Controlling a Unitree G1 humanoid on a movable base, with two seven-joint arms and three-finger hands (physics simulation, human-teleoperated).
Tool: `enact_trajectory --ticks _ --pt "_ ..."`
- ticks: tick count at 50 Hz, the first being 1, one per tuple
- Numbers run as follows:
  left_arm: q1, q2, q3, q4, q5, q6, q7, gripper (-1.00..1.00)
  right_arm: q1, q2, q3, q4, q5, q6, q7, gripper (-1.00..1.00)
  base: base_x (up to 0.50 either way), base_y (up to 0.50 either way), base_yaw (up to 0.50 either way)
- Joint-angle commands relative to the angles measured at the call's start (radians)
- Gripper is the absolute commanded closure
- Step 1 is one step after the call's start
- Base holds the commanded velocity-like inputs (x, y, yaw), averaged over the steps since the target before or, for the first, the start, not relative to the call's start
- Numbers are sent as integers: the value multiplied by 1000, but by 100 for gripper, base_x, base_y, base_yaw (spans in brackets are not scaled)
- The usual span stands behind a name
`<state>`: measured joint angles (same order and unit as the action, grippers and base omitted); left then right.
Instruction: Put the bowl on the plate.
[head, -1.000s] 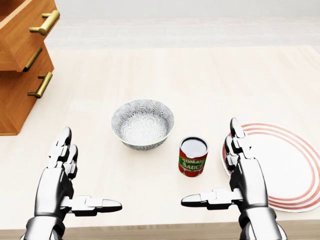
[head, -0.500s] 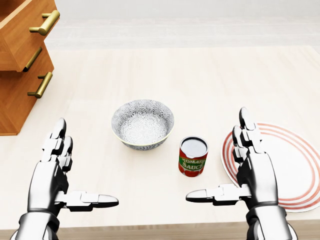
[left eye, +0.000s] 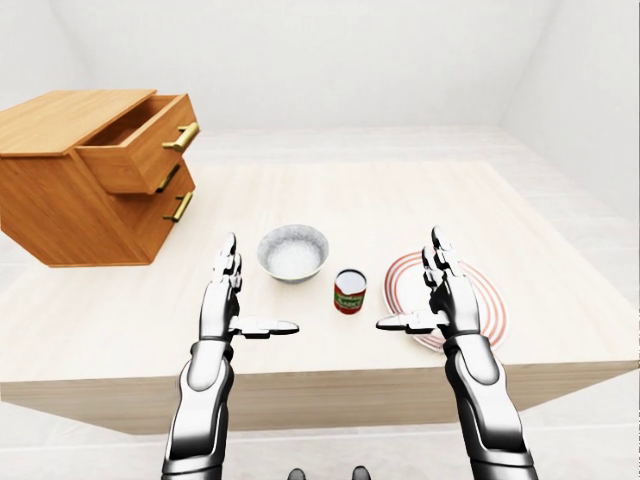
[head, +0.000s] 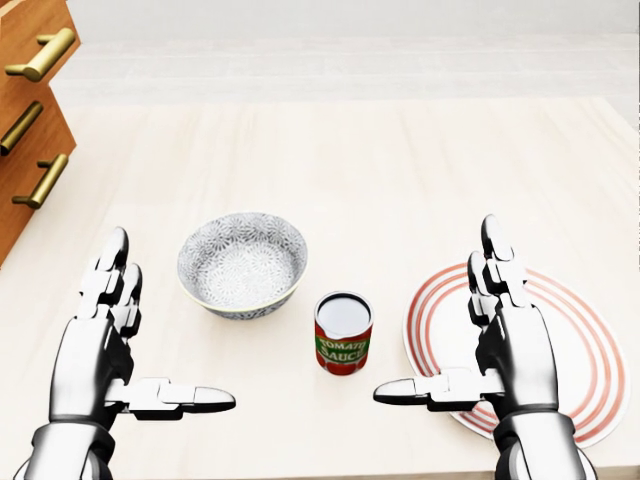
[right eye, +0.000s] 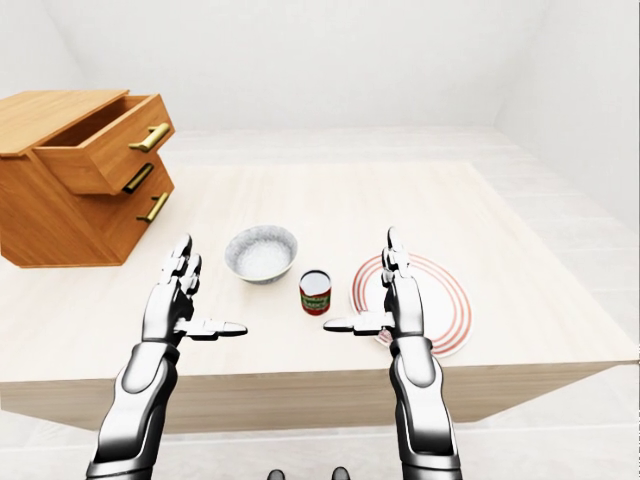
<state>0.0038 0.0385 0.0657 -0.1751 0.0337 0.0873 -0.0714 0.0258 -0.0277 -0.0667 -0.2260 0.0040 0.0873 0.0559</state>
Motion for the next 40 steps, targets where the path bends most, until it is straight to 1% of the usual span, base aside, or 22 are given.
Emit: enact_trajectory --ticks 1,40 --pt "3 0 1 -18 2 0 -4 -100 4 0 1 -4 -2 0 -1 -100 11 -24 0" --pt "3 1 6 -56 7 0 -13 -100 11 2 2 -15 -1 0 4 -100 10 -24 0"
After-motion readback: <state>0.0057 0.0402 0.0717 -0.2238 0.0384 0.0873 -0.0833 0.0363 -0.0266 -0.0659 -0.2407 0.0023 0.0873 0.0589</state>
